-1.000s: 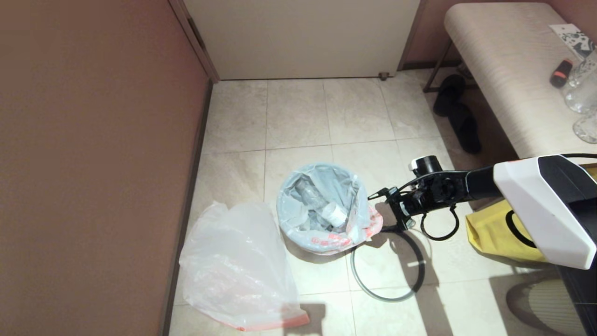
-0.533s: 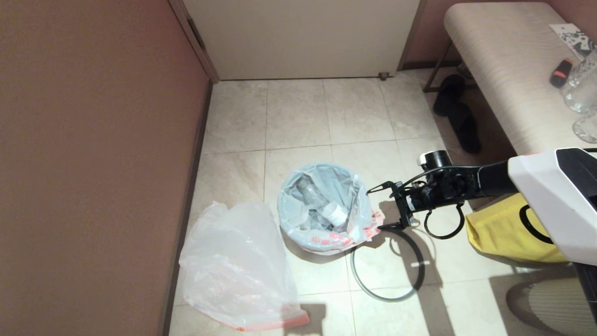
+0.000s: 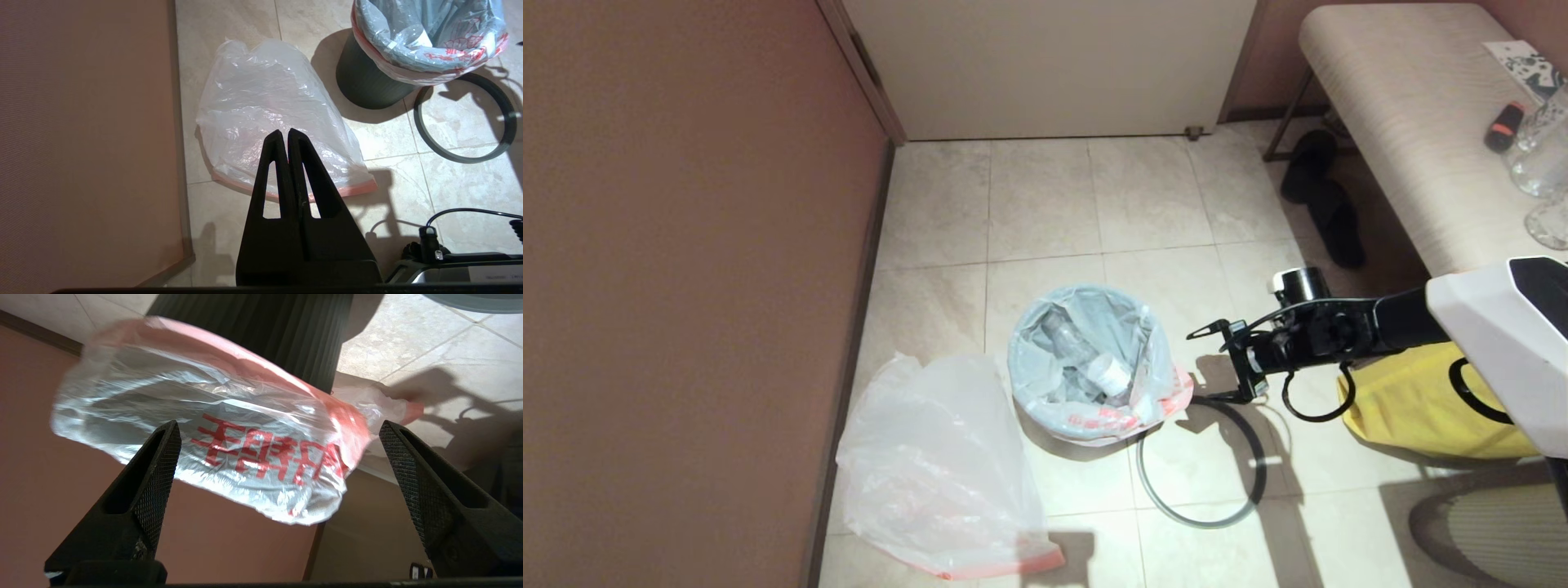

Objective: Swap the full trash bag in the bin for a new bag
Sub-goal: Place the trash bag on the floor

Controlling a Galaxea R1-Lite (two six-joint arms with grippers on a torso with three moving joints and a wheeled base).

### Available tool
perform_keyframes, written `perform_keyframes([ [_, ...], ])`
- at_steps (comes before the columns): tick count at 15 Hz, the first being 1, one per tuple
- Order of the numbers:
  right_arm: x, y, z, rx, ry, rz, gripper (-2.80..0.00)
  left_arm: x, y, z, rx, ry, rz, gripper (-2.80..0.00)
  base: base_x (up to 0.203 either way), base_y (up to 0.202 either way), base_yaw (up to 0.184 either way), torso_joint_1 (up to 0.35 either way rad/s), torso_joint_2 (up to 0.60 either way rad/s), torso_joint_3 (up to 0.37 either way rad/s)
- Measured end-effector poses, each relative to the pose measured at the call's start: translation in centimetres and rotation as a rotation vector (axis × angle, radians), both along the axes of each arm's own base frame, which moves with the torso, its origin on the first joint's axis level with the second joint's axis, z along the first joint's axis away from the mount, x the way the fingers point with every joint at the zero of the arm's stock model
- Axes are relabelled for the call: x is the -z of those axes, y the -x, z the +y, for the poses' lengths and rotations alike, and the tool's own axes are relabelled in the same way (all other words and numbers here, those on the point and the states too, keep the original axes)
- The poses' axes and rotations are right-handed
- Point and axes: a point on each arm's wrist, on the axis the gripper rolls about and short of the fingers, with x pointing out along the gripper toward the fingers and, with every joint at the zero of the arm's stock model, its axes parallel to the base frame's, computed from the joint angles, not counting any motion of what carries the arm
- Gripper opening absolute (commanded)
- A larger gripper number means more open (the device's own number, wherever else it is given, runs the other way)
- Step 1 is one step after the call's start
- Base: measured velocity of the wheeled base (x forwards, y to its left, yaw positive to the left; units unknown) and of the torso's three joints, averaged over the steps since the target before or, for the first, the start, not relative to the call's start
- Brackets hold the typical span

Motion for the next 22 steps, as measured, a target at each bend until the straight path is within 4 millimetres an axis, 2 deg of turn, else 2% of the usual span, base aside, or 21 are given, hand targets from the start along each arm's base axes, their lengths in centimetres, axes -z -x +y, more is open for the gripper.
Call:
perform_keyframes([
  [4, 2.6, -1.1, 1.5, 0.028, 0.036, -0.056, 0.00, 0.0, 0.0, 0.0, 0.000, 0.000, -0.001, -2.80, 0.000, 0.000, 0.000, 0.000, 0.00, 0.000],
  [6, 3.3, -1.6, 2.4, 0.041, 0.022, -0.082, 0.00, 0.0, 0.0, 0.0, 0.000, 0.000, 0.000, -2.80, 0.000, 0.000, 0.000, 0.000, 0.00, 0.000],
  [9, 4.0, -2.1, 1.9, 0.090, 0.035, -0.085, 0.00, 0.0, 0.0, 0.0, 0.000, 0.000, 0.000, -2.80, 0.000, 0.000, 0.000, 0.000, 0.00, 0.000],
  [12, 3.4, -2.5, 2.5, 0.070, -0.109, -0.088, 0.00, 0.0, 0.0, 0.0, 0.001, 0.000, 0.000, -2.80, 0.000, 0.000, 0.000, 0.000, 0.00, 0.000],
  [14, 3.2, -2.6, 2.1, 0.083, -0.179, -0.067, 0.00, 0.0, 0.0, 0.0, 0.000, 0.000, 0.000, -2.80, 0.000, 0.000, 0.000, 0.000, 0.00, 0.000],
  [19, 2.4, -2.3, 1.0, 0.052, -0.235, -0.046, 0.00, 0.0, 0.0, 0.0, 0.001, 0.000, 0.000, -2.80, 0.000, 0.000, 0.000, 0.000, 0.00, 0.000],
  [22, 2.0, -2.1, 1.0, 0.043, -0.238, -0.052, 0.00, 0.0, 0.0, 0.0, 0.001, 0.000, 0.000, -2.80, 0.000, 0.000, 0.000, 0.000, 0.00, 0.000],
])
